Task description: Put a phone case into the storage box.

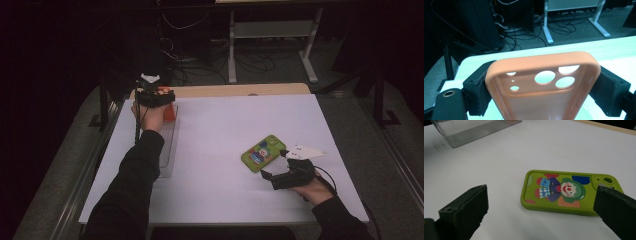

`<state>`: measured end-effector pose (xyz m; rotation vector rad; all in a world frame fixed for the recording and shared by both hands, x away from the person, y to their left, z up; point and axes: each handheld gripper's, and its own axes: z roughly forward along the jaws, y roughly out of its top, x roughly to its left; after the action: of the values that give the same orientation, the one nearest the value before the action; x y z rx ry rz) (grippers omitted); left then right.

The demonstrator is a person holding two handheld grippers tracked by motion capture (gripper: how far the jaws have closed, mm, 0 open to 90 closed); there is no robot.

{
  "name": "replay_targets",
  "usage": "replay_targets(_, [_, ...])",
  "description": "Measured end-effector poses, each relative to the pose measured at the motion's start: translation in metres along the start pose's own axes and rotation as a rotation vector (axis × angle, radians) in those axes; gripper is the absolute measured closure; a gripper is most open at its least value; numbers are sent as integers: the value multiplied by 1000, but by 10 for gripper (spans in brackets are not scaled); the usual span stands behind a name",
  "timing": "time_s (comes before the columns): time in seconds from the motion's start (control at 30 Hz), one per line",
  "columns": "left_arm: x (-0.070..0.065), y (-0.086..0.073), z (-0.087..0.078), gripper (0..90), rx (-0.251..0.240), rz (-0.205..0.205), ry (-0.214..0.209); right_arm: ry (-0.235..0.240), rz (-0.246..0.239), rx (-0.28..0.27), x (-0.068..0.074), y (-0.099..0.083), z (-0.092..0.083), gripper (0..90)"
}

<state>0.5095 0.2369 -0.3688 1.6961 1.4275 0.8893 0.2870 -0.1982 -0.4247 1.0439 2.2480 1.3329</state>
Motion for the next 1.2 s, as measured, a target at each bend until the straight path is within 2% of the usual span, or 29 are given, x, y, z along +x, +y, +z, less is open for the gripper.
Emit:
replay_targets(0.2, [1, -1, 0, 144, 1, 26, -9, 1, -2, 4, 0, 0, 1, 0])
replay_targets(0.3, [1, -2, 2, 79, -23, -15, -28, 2, -3, 2, 0, 0, 2, 0])
replay_targets(0.43, [4, -1, 0, 36, -13, 7, -39, 0, -3, 3, 0, 0, 1, 0])
replay_targets(0.5, [4, 0, -1, 20, -32, -8, -51, -1, -5, 4, 0, 0, 1, 0])
replay_targets(0.57, [6, 2, -4, 9, -24, 15, -58, -1, -8, 4, 0, 0, 1, 0])
replay_targets(0.63, [8, 4, -8, 8, -33, 9, -70, -3, -6, 5, 0, 0, 1, 0])
replay_targets(0.77, [15, 12, -20, 8, -29, 25, -96, -7, -6, 2, 0, -1, 0, 0])
replay_targets(1.0, [23, 19, -38, 9, 12, 50, -189, -8, -9, 3, 0, 0, 1, 0])
replay_targets(1.1, [20, 19, -46, 10, 7, 55, -240, -8, -5, 6, 0, 0, 1, 0])
replay_targets(1.2, [15, 21, -56, 10, 11, 83, -285, -8, -7, 5, 0, 0, 2, 0])
